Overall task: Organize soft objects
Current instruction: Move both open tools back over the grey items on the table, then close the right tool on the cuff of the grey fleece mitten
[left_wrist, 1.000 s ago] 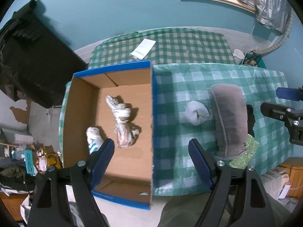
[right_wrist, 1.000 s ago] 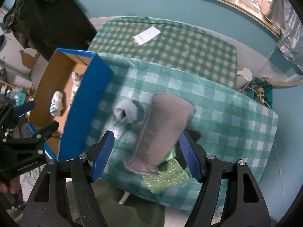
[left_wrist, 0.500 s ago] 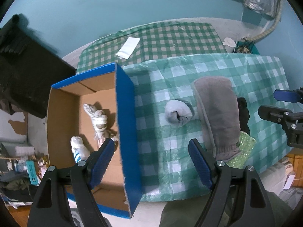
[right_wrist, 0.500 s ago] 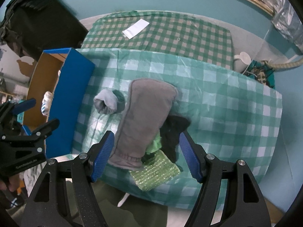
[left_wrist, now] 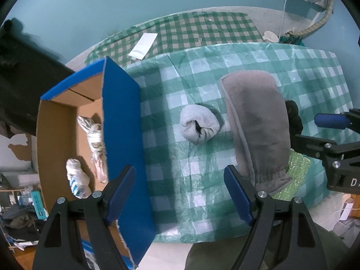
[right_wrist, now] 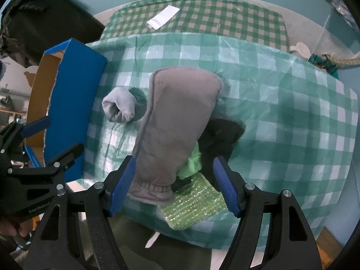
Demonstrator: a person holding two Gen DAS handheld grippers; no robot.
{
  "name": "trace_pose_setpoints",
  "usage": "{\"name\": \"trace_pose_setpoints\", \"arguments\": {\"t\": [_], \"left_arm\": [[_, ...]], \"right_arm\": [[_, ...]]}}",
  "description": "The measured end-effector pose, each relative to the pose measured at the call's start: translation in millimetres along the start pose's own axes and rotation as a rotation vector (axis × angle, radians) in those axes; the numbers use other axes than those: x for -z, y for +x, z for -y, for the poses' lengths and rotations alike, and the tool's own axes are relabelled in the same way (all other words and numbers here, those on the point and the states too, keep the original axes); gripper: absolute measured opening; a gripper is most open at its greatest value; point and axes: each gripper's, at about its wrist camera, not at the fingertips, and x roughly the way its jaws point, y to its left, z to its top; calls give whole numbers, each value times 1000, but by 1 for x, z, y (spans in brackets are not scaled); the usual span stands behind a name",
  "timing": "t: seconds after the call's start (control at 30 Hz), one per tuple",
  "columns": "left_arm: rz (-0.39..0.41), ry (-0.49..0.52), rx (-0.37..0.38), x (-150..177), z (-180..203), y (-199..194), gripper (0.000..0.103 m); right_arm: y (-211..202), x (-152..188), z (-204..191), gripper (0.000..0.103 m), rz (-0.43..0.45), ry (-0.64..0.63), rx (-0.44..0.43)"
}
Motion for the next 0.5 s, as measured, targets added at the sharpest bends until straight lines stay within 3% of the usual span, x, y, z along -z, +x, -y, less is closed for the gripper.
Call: {"name": "trace_pose_setpoints", "arguments": {"t": [0.5], "left_arm": [[-32,-23,-6,8,-2,34,82]], "right_arm": [[38,0,-4,72,-62,34,15]]}}
